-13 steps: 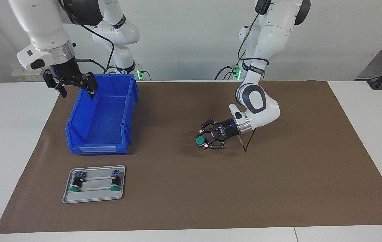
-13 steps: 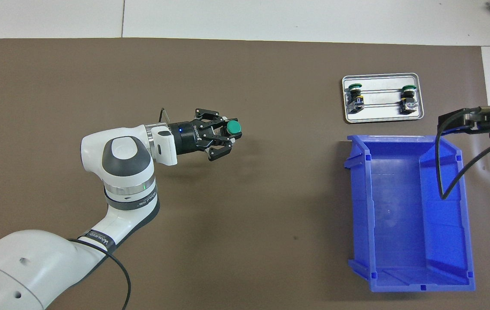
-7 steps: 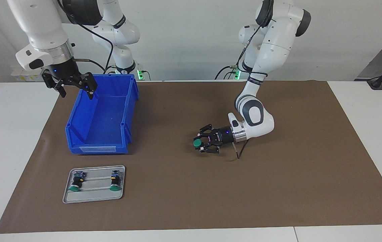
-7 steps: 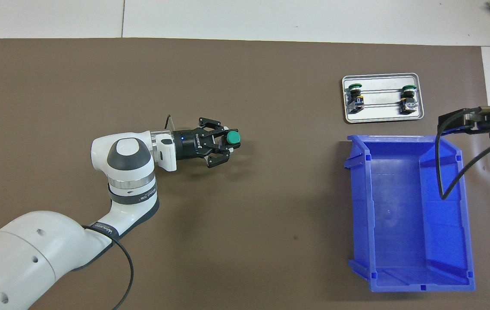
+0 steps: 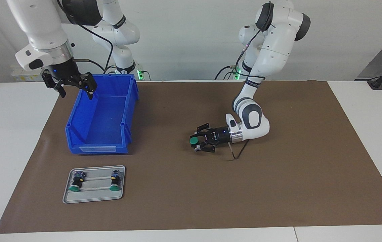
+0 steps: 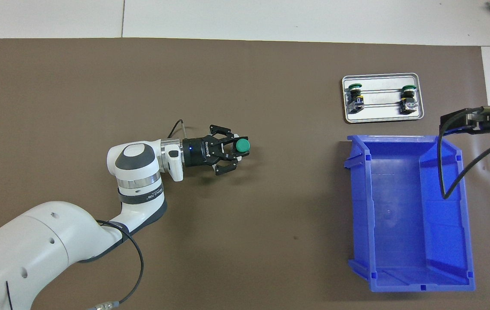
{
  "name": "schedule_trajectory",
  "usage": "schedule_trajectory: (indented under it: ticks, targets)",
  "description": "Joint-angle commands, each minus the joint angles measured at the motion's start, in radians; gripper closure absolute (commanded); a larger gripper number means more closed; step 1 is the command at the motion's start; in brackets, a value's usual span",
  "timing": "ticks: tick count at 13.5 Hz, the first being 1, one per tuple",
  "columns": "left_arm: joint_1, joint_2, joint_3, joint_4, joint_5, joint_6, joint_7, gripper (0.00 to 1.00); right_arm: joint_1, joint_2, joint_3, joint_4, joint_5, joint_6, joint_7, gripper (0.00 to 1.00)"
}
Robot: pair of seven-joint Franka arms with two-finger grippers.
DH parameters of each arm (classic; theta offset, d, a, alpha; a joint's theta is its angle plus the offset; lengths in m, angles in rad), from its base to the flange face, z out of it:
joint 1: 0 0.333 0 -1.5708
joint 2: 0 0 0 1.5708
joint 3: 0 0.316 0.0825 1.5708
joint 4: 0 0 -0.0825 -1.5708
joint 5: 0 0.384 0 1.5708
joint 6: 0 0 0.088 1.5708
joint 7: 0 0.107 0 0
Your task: Place and press button with both arms
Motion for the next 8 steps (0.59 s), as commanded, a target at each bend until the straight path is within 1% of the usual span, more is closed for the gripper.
schedule_trajectory:
  ticks: [1, 8]
  targets:
    - [0.012, 0.021, 0.001, -0.017, -0.022, -0.038, 0.072, 1.00, -0.007, -0.034, 0.001, -0.041, -0.010, 0.009, -0.026, 0.00]
    - [0.019, 0.023, 0.001, -0.028, -0.017, -0.026, 0.074, 1.00, -0.007, -0.036, 0.001, -0.047, -0.011, 0.011, -0.028, 0.00]
